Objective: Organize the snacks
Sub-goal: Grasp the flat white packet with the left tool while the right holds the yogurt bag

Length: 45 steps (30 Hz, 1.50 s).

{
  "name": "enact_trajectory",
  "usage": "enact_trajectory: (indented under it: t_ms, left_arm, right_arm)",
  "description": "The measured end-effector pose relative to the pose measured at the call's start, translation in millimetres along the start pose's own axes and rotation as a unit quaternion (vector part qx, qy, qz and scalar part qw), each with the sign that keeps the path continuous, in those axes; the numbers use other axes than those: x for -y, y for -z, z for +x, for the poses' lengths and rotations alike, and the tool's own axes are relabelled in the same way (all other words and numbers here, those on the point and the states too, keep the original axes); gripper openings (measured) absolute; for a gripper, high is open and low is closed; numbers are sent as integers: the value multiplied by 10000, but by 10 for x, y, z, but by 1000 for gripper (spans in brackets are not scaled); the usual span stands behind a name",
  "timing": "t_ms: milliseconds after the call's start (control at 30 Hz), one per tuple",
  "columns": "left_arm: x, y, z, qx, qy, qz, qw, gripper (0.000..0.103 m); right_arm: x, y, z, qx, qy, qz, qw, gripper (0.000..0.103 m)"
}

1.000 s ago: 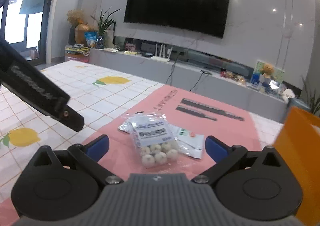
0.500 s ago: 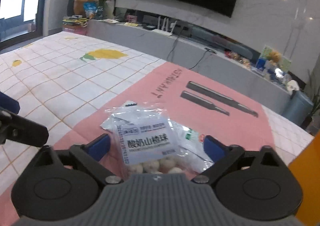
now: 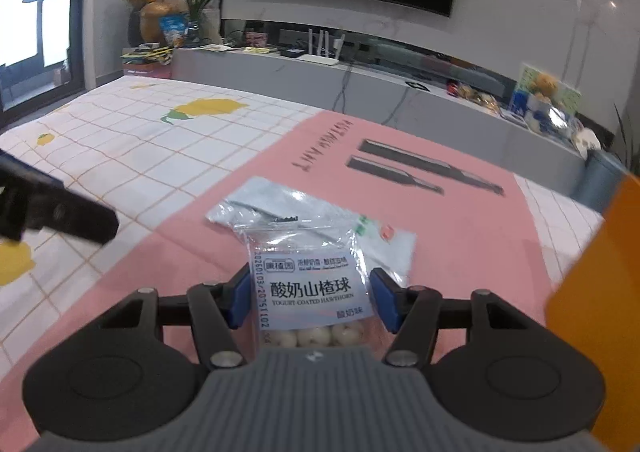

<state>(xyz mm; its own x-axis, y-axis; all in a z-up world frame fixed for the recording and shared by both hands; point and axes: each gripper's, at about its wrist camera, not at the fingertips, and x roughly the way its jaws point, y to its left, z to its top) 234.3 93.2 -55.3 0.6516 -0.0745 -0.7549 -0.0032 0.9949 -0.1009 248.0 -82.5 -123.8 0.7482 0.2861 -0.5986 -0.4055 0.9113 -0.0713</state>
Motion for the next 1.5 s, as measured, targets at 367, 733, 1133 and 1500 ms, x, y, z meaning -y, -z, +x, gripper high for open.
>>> enact_trajectory:
  t_ms: [367, 733, 1133, 1500]
  left_arm:
    - [316, -196, 334, 210, 1104, 1536, 9817, 87]
    - [754, -322, 793, 659, 1374, 2807, 9476, 88]
    - [758, -472, 1148, 410, 1625, 3019, 9385, 103]
    - [547, -401, 1177, 366, 2051, 2727, 9393, 103]
  right_arm:
    - [232, 246, -282, -77, -20, 398, 9992, 60]
    - [271, 290, -330, -77, -117, 397, 9991, 60]
    - [265, 288, -321, -77, -129, 408, 9991, 61]
    - [267, 288, -323, -72, -126, 407, 9991, 61]
